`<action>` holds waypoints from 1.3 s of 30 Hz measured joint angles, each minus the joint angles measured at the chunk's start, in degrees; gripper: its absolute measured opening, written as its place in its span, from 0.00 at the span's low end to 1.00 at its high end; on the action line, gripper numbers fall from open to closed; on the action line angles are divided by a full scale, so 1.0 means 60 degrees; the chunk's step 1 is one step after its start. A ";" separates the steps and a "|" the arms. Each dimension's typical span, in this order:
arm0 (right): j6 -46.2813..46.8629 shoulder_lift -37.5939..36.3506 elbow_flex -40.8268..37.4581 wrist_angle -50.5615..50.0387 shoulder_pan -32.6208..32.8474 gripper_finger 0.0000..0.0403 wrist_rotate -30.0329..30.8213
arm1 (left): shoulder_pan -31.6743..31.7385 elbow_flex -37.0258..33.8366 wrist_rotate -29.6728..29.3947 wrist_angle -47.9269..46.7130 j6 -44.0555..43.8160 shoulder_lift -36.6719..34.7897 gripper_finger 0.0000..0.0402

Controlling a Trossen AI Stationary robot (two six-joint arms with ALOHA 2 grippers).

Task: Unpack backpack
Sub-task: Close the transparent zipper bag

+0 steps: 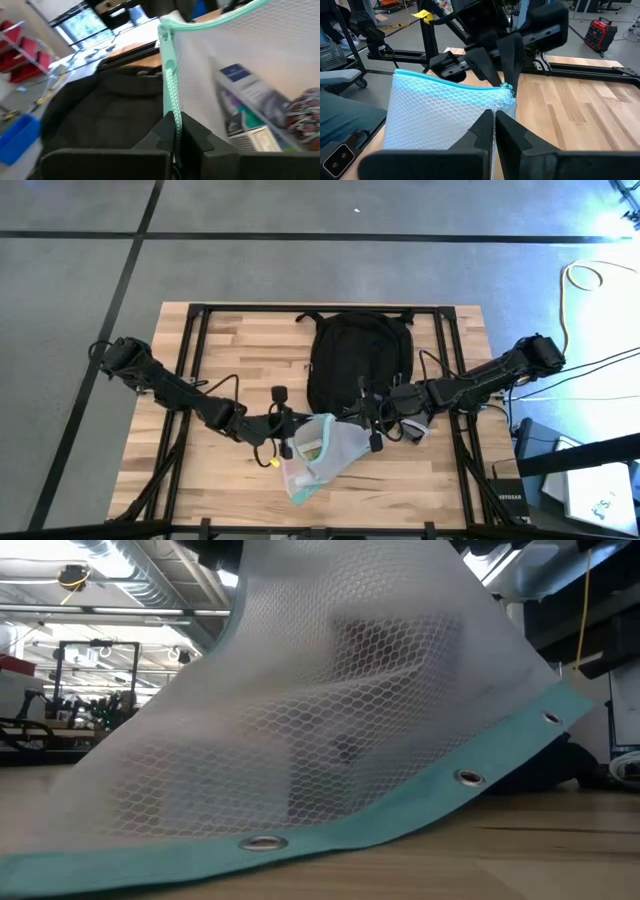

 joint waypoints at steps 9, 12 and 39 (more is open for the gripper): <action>-0.0007 -0.0011 0.0000 0.0118 0.0000 0.00 0.0060 | -0.0735 0.0000 -0.3246 -0.0016 0.1062 0.0000 0.00; -0.0007 -0.0011 0.0000 0.0109 0.0004 0.00 0.0055 | -0.0885 -0.0004 -0.3754 -0.0029 0.0862 0.0000 0.00; 0.1210 0.1581 0.0806 -0.0026 -0.0606 0.75 0.0579 | -0.1142 -0.0004 -0.4377 0.0090 0.0351 0.0000 0.00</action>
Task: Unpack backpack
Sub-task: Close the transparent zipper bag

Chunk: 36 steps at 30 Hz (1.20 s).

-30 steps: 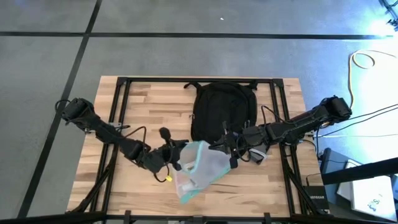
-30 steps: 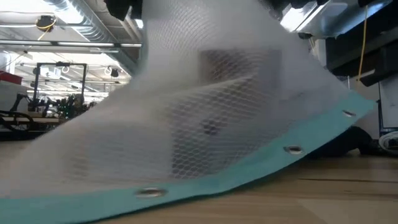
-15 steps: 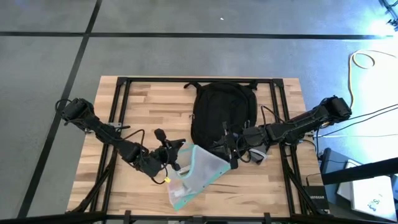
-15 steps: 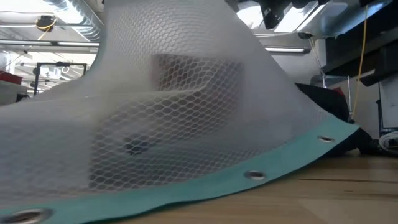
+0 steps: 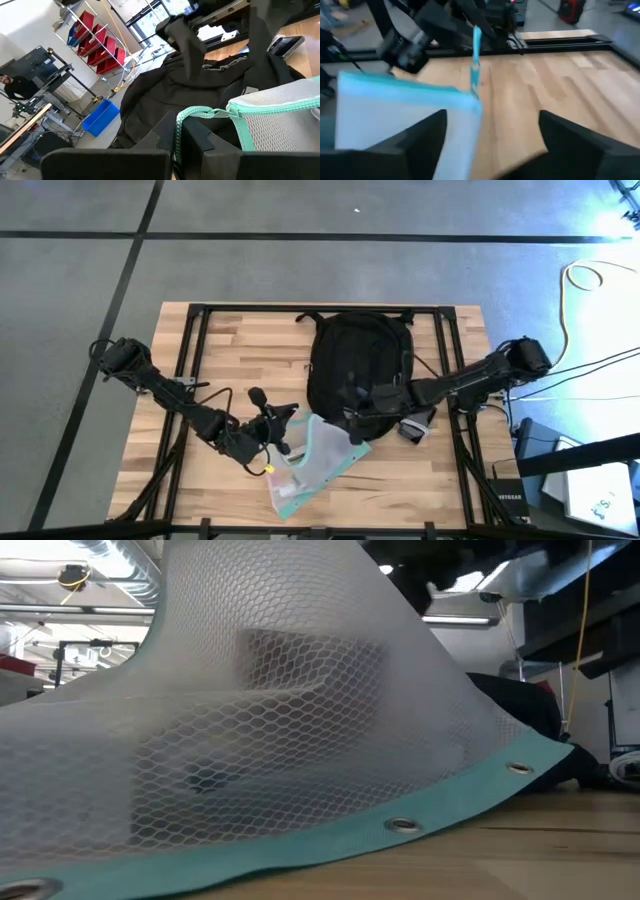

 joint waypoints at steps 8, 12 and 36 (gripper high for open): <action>0.1378 0.1383 0.1472 -0.1037 -0.0899 0.72 -0.1692 | -0.0011 0.0000 0.0000 -0.0051 -0.0036 0.0000 0.00; 0.1609 0.1565 0.1808 -0.1145 -0.1124 0.66 -0.2558 | -0.0024 0.0000 0.0001 -0.0056 -0.0022 0.0000 0.00; 0.1320 0.1588 0.1831 -0.1440 -0.0958 0.45 -0.4010 | -0.0029 0.0000 0.0004 -0.0058 -0.0031 0.0000 0.00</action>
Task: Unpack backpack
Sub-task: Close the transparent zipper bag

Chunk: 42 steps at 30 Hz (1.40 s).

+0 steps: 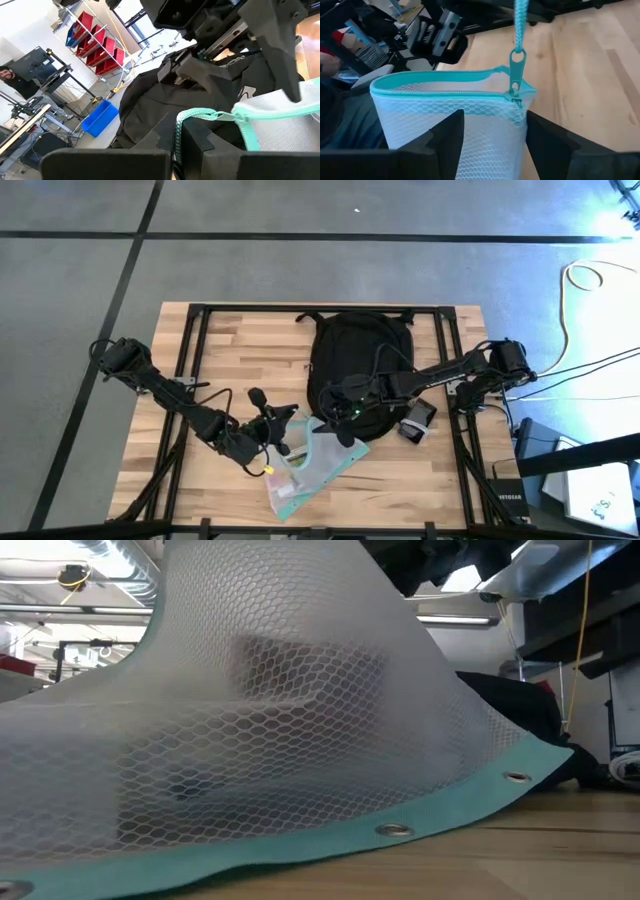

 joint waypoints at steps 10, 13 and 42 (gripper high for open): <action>-0.0281 0.0520 0.0000 0.0791 -0.0002 0.41 -0.0529 | 0.0000 0.0000 -0.0004 0.0015 0.0004 0.0000 0.00; -0.0480 0.0525 0.0000 0.0862 -0.0005 0.41 -0.0412 | 0.0000 0.0000 -0.0008 0.0004 0.0013 0.0000 0.00; -0.1313 -0.0185 0.0000 0.0406 0.0002 0.00 -0.1242 | -0.0145 0.0000 -0.0130 -0.0001 0.0042 0.0004 0.00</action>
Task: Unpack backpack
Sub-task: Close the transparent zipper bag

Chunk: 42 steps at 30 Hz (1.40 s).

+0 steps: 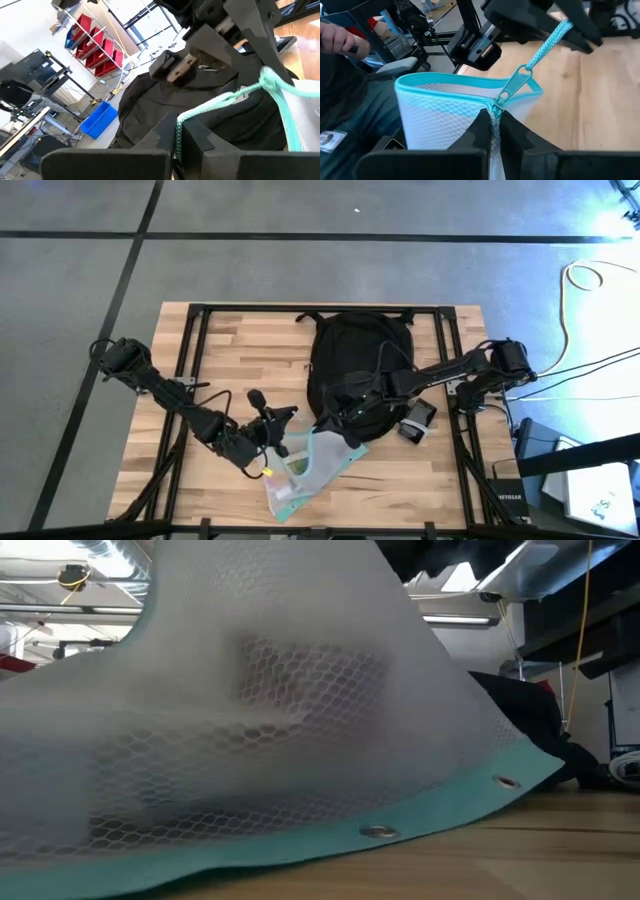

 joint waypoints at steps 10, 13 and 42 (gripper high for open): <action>-0.0225 -0.0924 0.0001 -0.1148 -0.0004 0.00 0.0921 | -0.0459 0.0006 -0.0425 0.0075 0.0186 -0.0155 0.00; -0.0230 -0.1170 0.0007 -0.1468 -0.0011 0.00 0.1113 | -0.0503 0.0007 -0.0477 0.0072 0.0240 -0.0193 0.00; 0.0275 -0.3082 -0.0004 -0.4179 0.1574 0.00 0.4088 | -0.0507 0.0001 -0.0630 0.0006 0.0220 -0.0222 0.00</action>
